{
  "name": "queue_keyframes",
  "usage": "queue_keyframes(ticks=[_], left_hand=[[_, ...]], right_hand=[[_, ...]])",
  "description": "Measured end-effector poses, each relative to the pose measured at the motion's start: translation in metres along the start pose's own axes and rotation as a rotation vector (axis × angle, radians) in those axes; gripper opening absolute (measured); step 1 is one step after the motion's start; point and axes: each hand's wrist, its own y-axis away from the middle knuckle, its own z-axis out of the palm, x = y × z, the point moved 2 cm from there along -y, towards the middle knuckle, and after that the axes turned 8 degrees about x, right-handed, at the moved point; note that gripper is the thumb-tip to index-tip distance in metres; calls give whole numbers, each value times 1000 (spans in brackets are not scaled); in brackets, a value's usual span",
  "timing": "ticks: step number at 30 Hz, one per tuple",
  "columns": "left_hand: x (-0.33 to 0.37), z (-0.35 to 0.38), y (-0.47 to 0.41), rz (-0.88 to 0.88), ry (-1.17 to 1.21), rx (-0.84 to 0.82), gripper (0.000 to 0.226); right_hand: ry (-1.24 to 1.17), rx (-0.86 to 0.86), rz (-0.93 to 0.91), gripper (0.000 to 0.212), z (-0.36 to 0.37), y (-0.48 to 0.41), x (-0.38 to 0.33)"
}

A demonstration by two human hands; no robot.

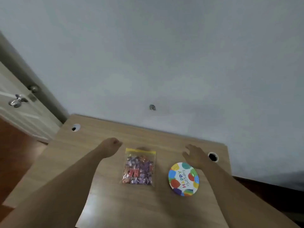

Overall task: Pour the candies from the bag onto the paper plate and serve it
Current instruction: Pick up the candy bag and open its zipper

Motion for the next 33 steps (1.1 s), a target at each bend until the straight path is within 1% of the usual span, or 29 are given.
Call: queue_keyframes(ticks=[3,5,7,11,12,13,14,15,16,17,19,20,21,22,23,25,26,28,29,31,32,33], left_hand=[[-19,23,0,-102,72,-24,44],[-26,38,8,-174,107,-69,42],[-35,56,14,-265,195,-101,37],[-45,91,29,-441,376,-152,40],[-49,101,31,-477,416,-160,41],[-53,111,33,-513,466,-156,46],[-59,122,34,-550,523,-144,55],[-62,132,35,-586,589,-121,67],[-65,142,33,-617,675,-100,76],[-61,148,33,-644,765,-71,77],[-50,155,31,-703,879,-39,69],[-48,160,30,-735,905,-24,63],[-47,165,28,-761,917,-12,56],[-48,168,27,-779,933,-9,49],[-47,171,26,-788,935,-29,43],[-46,177,26,-774,917,-83,30],[-44,180,26,-759,910,-113,26],[-43,186,26,-745,888,-136,30],[-43,190,26,-745,866,-125,31],[-45,196,29,-713,834,-53,19],[-45,199,31,-676,812,-11,11],[-47,201,34,-627,751,15,12]], right_hand=[[-50,-66,-38,58,29,0,-15],[-74,-131,-31,56,54,2,-25],[-124,-167,-7,54,80,1,-32],[-195,-297,26,48,134,8,-45],[-220,-315,40,42,147,8,-47],[-240,-320,52,27,159,9,-48],[-276,-326,49,12,172,10,-50],[-289,-329,38,19,183,8,-50],[-323,-344,30,20,191,8,-50],[-352,-385,3,10,199,10,-52],[-416,-407,17,60,201,15,-63],[-443,-419,27,72,201,18,-65],[-456,-404,26,71,194,22,-73],[-468,-391,36,66,191,23,-77],[-471,-378,36,60,191,24,-79],[-486,-378,46,59,191,27,-79],[-490,-389,55,60,192,27,-77],[-474,-408,69,67,200,26,-65],[-460,-426,72,72,204,25,-59],[-439,-447,69,74,198,31,-58],[-438,-457,60,70,189,36,-60],[-431,-460,44,63,184,39,-59]])
